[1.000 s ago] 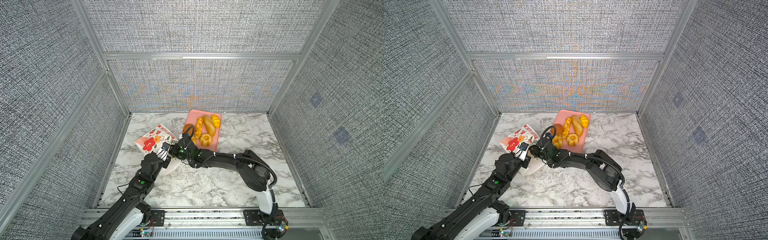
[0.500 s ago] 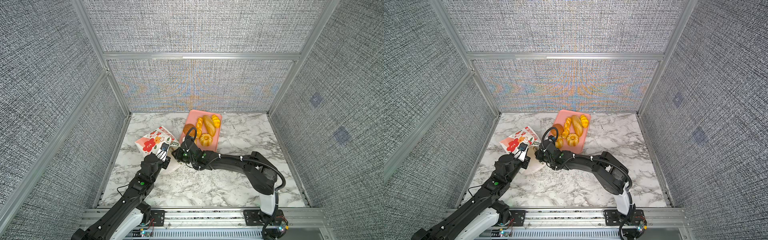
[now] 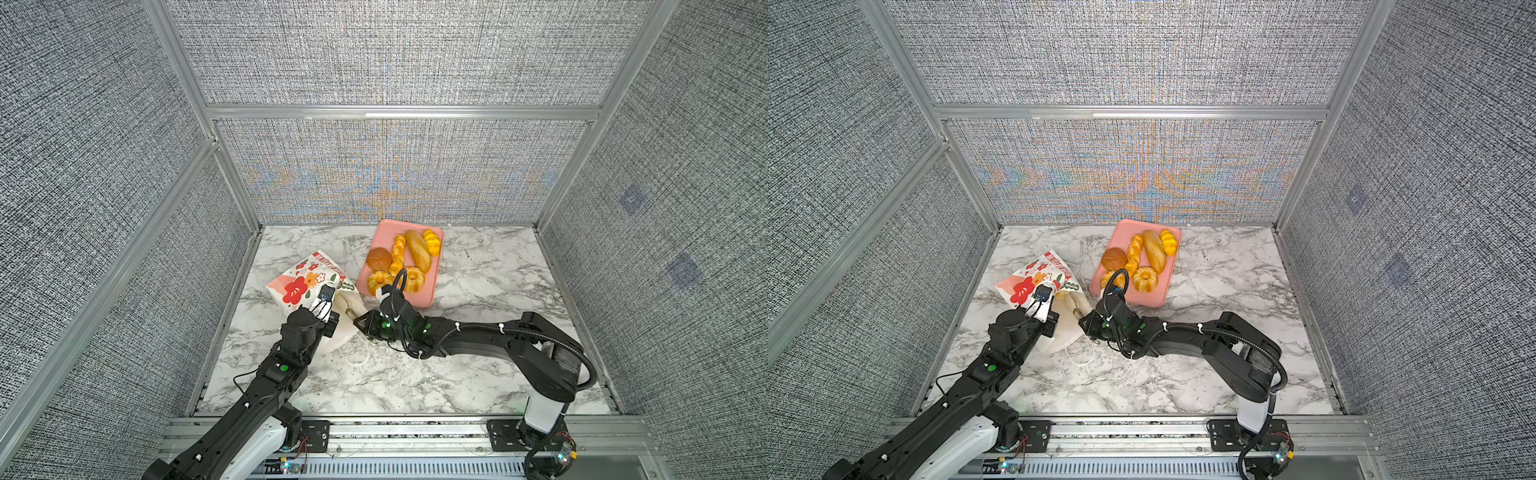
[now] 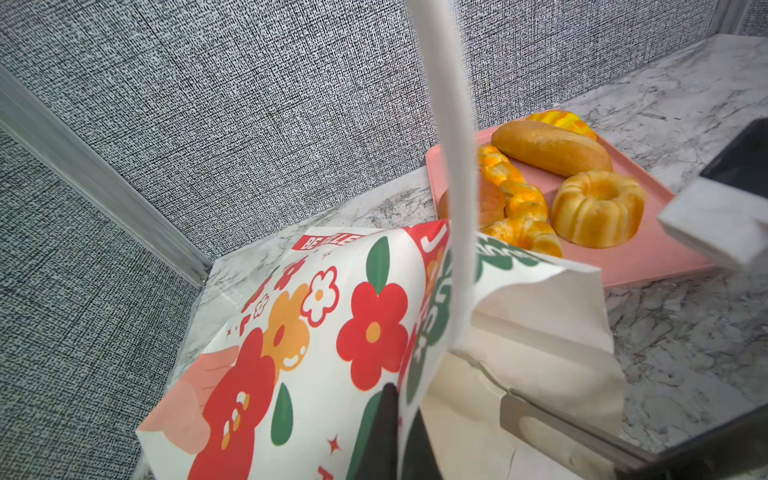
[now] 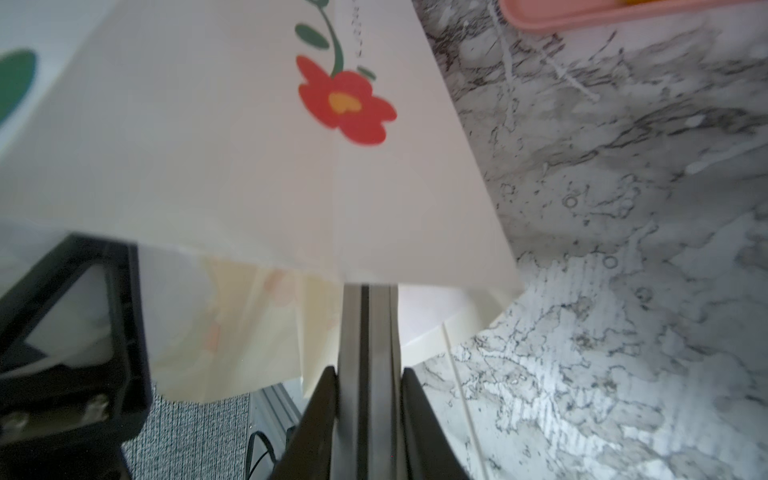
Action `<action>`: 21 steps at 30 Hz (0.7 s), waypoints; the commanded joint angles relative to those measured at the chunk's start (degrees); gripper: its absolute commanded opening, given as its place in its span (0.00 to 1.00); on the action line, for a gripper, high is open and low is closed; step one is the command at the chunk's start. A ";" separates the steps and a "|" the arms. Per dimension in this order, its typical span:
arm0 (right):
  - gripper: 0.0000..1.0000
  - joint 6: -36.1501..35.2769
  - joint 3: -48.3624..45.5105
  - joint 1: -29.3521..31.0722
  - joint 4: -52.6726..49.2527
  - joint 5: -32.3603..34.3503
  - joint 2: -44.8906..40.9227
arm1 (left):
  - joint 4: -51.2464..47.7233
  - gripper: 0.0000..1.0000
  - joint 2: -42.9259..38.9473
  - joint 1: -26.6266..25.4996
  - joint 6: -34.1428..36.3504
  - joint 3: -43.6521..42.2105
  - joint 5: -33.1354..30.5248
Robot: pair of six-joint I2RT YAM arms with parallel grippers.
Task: Take the fake bread out of the paper bag
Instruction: 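Reach the right tongs deep into the bag and close on the cream bun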
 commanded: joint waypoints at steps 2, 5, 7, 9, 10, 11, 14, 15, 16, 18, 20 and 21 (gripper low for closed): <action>0.12 -0.68 -2.58 0.15 3.39 -1.83 -2.72 | -0.06 0.00 -0.04 0.03 -1.02 0.38 -0.86; 0.20 -0.94 -3.36 0.08 1.66 -1.07 -4.36 | 0.31 0.00 0.31 0.04 -1.31 0.27 -0.69; 0.24 -0.93 -3.07 0.08 0.13 -0.76 -4.92 | 0.64 0.00 0.68 0.05 -1.50 0.27 -0.57; 0.27 -0.68 -2.61 0.09 -1.40 -0.84 -5.36 | 0.85 0.00 0.92 0.04 -1.52 0.38 -0.33; 0.28 -0.53 -2.64 0.11 -1.82 -0.68 -5.66 | 0.84 0.00 1.01 -0.01 -1.47 0.49 -0.25; 0.28 -0.34 -2.85 0.17 -2.46 -0.53 -6.08 | 0.70 0.00 1.10 0.00 -1.42 0.49 -0.17; 0.29 0.33 -4.38 0.21 -3.32 0.26 -7.74 | 0.55 0.00 0.94 0.04 -1.13 0.48 -0.16; 0.29 0.50 -5.14 0.17 -3.49 0.23 -8.33 | 0.48 0.00 0.85 0.01 -1.05 0.45 -0.16; 0.29 0.71 -5.76 0.20 -3.71 0.28 -8.85 | 0.46 0.00 0.76 -0.02 -1.01 0.45 -0.22; 0.29 0.85 -6.46 0.17 -4.13 0.36 -10.31 | 0.30 0.00 0.64 0.03 -0.95 0.36 -0.25; 0.30 1.26 -8.80 0.28 -3.90 0.46 -11.58 | 0.32 0.00 0.57 0.02 -0.81 0.19 -0.25; 0.31 1.15 -8.93 0.26 -4.07 0.55 -12.23 | 0.35 0.00 0.57 0.00 -0.87 0.18 -0.25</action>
